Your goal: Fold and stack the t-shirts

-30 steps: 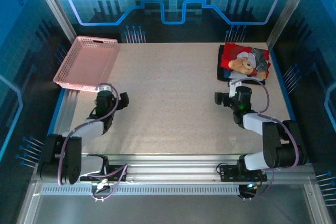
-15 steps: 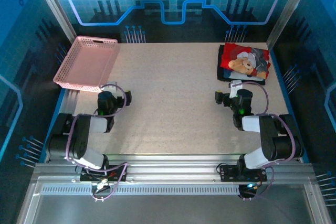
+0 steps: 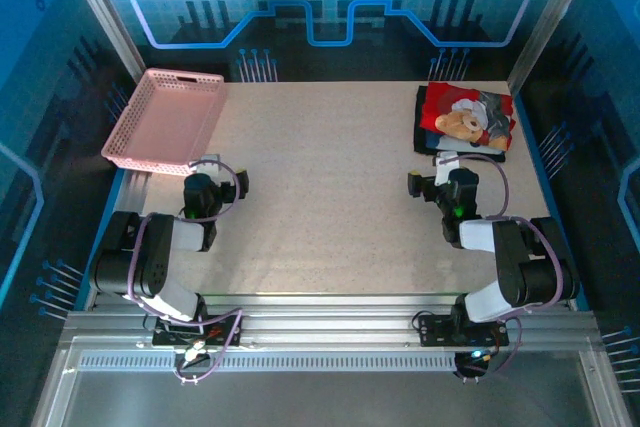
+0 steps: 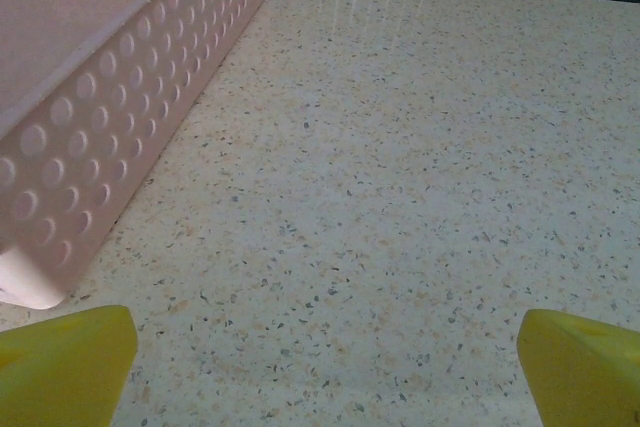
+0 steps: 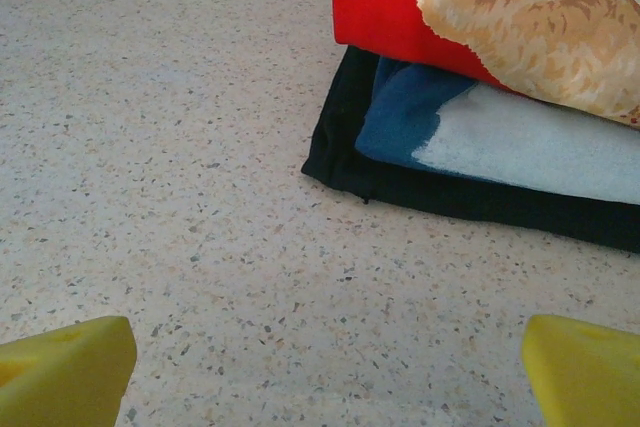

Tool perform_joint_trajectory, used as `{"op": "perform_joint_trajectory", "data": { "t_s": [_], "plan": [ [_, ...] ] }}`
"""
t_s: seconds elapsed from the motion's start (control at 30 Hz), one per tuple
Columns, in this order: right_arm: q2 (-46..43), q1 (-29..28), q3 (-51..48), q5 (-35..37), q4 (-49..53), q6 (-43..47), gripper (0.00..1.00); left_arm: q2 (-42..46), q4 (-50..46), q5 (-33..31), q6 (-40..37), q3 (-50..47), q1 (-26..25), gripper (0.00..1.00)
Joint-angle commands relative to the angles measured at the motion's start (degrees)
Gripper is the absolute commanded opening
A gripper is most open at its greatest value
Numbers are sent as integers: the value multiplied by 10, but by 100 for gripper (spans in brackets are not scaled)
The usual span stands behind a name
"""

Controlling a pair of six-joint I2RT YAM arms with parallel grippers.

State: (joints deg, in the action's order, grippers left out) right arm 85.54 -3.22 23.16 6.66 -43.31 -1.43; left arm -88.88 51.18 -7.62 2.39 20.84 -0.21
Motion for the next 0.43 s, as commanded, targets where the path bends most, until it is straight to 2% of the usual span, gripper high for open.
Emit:
{"op": "perform_joint_trajectory", "data": {
  "t_s": [0.0,0.4],
  "plan": [
    [5,-5,11,6,-6,7,100,3,21,13,-8,4,5,99],
    [5,-3,12,2,-6,7,100,3,22,13,-8,5,5,99]
  ]
}}
